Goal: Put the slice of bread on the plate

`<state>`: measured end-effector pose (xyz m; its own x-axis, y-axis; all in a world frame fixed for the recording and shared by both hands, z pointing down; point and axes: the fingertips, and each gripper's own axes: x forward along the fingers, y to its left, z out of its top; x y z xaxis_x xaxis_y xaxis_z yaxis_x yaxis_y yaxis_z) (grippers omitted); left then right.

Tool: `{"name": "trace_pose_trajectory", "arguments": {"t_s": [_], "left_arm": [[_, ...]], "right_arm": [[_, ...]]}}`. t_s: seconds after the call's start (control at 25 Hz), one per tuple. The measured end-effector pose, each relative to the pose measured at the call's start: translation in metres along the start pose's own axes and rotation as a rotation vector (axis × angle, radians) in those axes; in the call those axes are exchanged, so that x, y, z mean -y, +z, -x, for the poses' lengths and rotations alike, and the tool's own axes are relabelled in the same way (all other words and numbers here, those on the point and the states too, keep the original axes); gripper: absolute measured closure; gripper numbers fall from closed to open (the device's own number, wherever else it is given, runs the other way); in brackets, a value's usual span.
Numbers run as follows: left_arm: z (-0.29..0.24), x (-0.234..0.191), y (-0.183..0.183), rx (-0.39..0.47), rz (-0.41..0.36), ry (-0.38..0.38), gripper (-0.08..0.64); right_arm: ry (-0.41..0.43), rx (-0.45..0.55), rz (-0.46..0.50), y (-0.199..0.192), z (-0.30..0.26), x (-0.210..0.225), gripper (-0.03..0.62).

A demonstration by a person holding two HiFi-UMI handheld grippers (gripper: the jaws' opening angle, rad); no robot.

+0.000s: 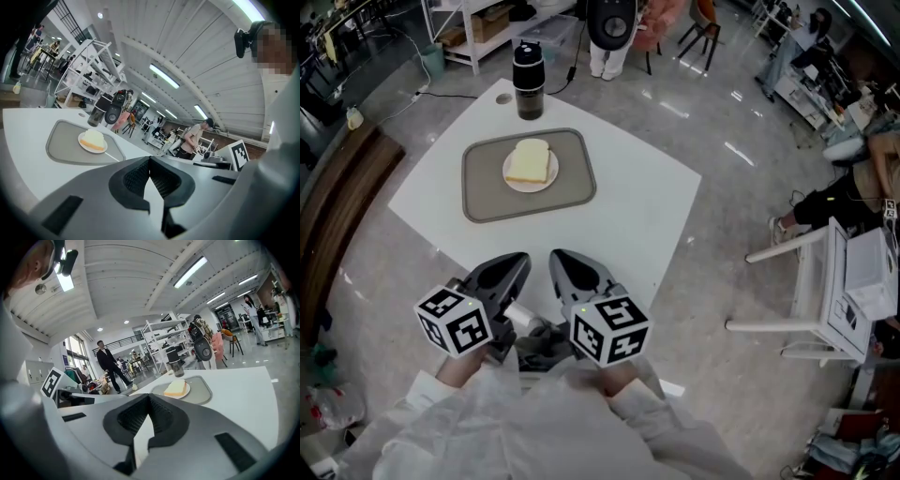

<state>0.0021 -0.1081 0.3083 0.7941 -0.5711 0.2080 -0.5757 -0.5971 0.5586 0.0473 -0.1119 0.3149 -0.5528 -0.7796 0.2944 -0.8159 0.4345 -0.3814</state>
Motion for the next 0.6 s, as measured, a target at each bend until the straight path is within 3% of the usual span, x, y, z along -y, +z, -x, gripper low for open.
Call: {"name": "trace_pose_trajectory", "arguments": {"t_s": [0.36,0.6], "left_arm": [[0.008,0.007,0.005,-0.011,-0.173,0.023,0.551],[0.01,0.007,0.012,0.01,-0.209,0.034,0.551]], "right_arm": [[-0.006,0.013,0.047,0.008,-0.002,-0.009,0.58],[-0.023,0.025,0.121,0.013,0.002,-0.014,0.58]]}}
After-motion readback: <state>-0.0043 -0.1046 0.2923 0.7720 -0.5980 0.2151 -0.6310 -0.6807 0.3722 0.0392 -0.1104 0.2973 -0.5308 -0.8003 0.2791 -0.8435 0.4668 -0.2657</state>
